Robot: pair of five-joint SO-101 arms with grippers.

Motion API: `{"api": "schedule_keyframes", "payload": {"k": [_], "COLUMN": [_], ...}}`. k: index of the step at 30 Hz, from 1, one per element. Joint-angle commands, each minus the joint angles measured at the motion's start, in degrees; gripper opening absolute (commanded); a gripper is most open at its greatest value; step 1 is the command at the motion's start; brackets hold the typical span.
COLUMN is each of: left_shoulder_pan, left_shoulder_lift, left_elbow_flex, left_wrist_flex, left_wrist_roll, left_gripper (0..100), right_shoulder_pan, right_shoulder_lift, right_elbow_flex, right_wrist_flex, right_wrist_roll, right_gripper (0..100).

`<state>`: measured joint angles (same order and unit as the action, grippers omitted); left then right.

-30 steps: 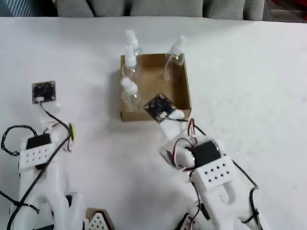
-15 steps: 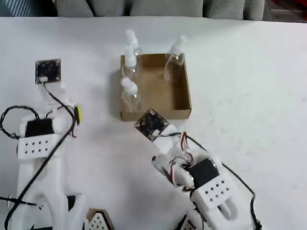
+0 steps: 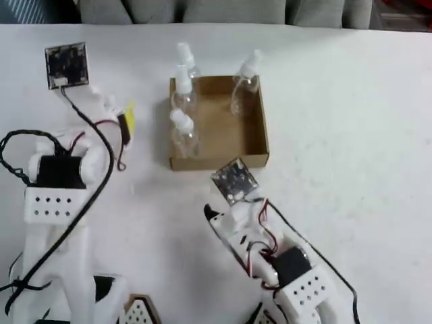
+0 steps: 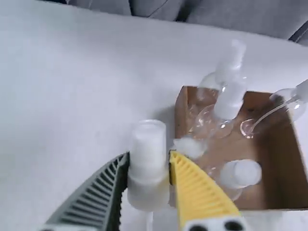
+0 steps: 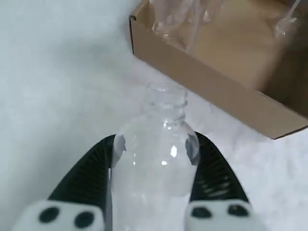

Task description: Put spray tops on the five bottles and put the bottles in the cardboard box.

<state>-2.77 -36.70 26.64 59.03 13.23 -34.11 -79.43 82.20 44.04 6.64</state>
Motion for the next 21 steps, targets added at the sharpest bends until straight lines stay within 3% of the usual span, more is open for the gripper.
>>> {"api": "schedule_keyframes", "payload": {"k": [1, 9, 18, 21], "left_shoulder_pan": [4.1, 10.9, 16.3, 16.8], "left_shoulder_lift": [-0.4, -0.4, -0.4, -0.4], "left_elbow_flex": [-8.7, -17.3, -18.0, -17.2], "left_wrist_flex": [-0.2, -0.6, -10.1, -9.6], "left_wrist_roll": [0.4, 0.9, 1.1, 5.6], "left_gripper": [2, 2, 2, 2], "right_shoulder_pan": [-0.7, -6.8, -6.7, -6.7], "right_shoulder_lift": [-7.3, -23.9, -23.8, -23.8], "right_elbow_flex": [1.5, 10.4, 10.5, 10.5], "right_wrist_flex": [-1.3, -1.4, -1.5, -1.5], "right_wrist_roll": [1.1, 0.9, 1.0, 1.0], "right_gripper": [1.6, 1.6, 1.6, 1.6]}}
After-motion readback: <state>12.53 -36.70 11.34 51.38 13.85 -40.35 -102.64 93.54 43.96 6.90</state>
